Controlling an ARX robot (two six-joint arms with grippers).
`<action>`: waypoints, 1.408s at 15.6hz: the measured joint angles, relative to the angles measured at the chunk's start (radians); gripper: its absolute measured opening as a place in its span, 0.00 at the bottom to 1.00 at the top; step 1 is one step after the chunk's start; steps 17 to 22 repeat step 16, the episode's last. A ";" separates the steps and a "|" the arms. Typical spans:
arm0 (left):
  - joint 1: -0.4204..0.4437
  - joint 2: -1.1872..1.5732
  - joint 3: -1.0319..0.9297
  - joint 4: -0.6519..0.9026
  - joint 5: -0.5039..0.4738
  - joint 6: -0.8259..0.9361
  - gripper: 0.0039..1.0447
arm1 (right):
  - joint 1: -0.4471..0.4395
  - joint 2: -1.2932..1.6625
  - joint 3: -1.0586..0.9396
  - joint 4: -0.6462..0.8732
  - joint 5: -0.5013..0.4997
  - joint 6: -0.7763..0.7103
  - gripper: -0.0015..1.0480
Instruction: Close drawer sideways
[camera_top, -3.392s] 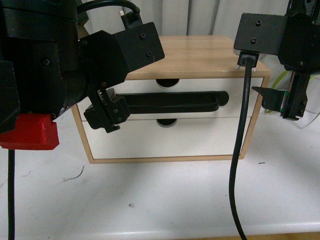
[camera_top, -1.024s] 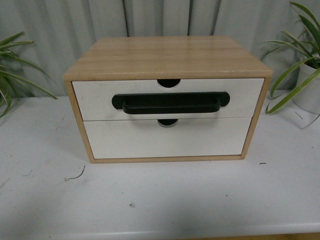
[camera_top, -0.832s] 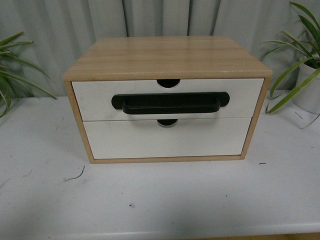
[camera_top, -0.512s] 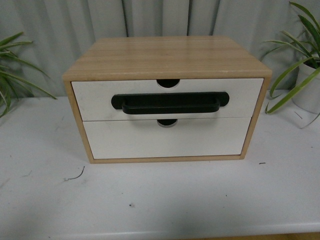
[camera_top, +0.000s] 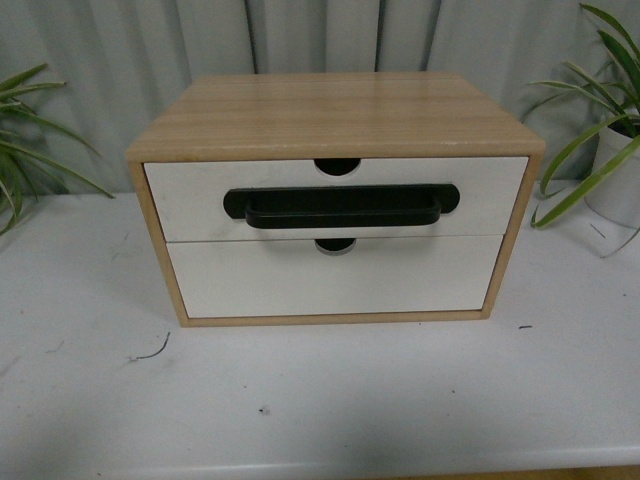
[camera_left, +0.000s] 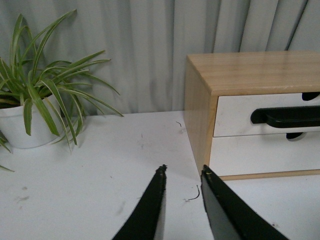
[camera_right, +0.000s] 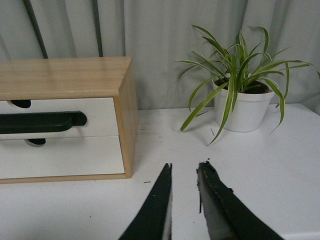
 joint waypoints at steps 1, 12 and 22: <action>0.000 0.000 0.000 0.000 0.000 0.000 0.35 | 0.000 0.000 0.000 0.000 0.000 0.000 0.24; 0.000 0.000 0.000 0.000 0.000 0.000 0.94 | 0.000 0.000 0.000 0.000 0.000 0.000 0.94; 0.000 0.000 0.000 0.000 0.000 0.000 0.94 | 0.000 0.000 0.000 0.000 0.000 0.000 0.94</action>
